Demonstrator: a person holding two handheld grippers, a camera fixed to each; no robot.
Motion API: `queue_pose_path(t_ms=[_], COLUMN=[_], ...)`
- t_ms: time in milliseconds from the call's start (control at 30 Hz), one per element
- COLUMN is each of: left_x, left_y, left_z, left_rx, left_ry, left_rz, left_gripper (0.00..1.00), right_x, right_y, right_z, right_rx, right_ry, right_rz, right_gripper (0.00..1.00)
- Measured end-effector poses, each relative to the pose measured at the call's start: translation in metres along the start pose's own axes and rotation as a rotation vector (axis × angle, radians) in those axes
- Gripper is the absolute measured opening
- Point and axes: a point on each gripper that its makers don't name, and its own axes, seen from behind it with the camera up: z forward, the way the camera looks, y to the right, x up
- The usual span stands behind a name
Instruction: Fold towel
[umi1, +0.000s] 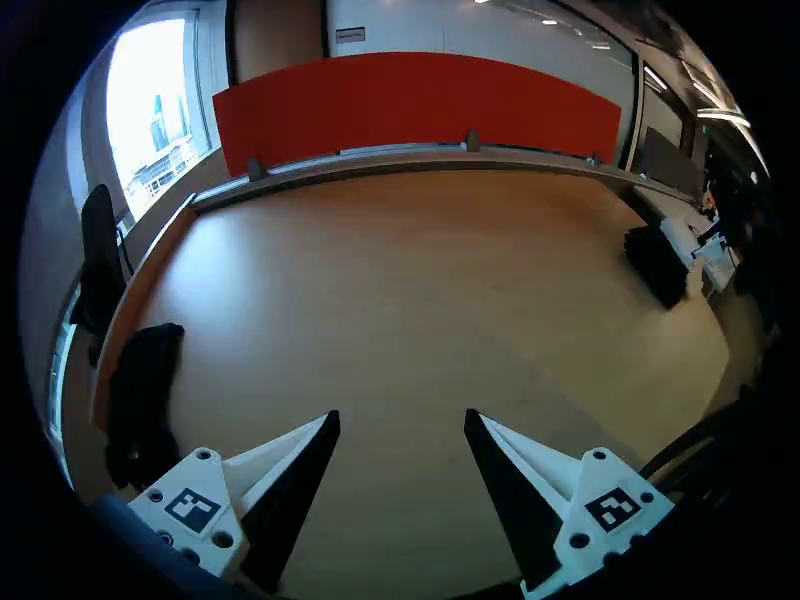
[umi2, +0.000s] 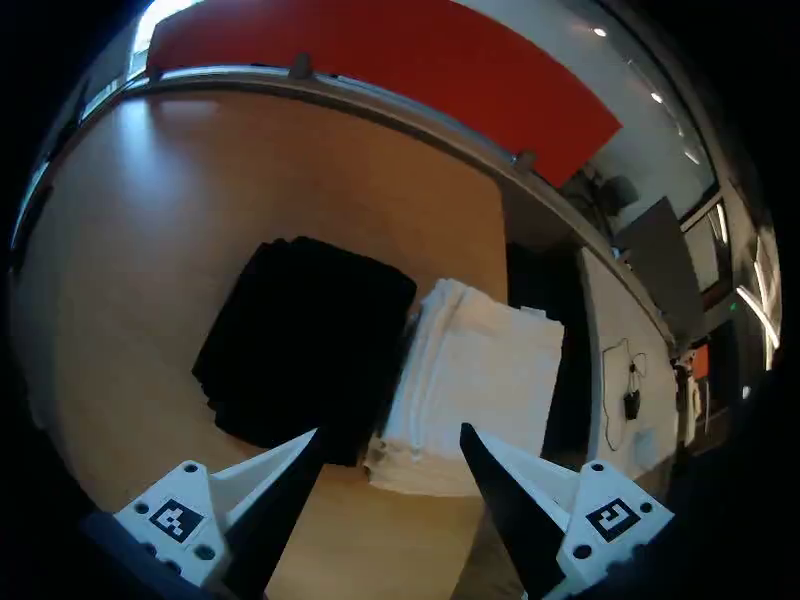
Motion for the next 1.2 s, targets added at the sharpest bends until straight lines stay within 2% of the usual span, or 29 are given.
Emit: queue_pose_path(t_ms=[400, 533, 867, 1200], left_x=[0.005, 0.008, 0.016, 0.027], left_y=[-0.005, -0.007, -0.01, -0.016], left_z=[-0.004, -0.006, -0.008, -0.009], left_rx=[0.0, 0.001, 0.006, 0.022], left_ry=[0.017, 0.025, 0.041, 0.071], left_rz=[-0.009, -0.014, -0.013, -0.033], left_gripper=[0.92, 0.92, 0.92, 0.92], right_x=[0.016, 0.023, 0.028, 0.05], right_y=[-0.012, -0.021, -0.041, -0.052], right_z=[-0.01, -0.011, -0.012, -0.029], right_rx=[0.011, 0.024, 0.056, 0.044], right_ry=[0.052, 0.078, 0.102, 0.208], right_rz=[0.051, 0.104, 0.291, 0.35], right_gripper=[1.0, 1.0, 1.0, 1.0])
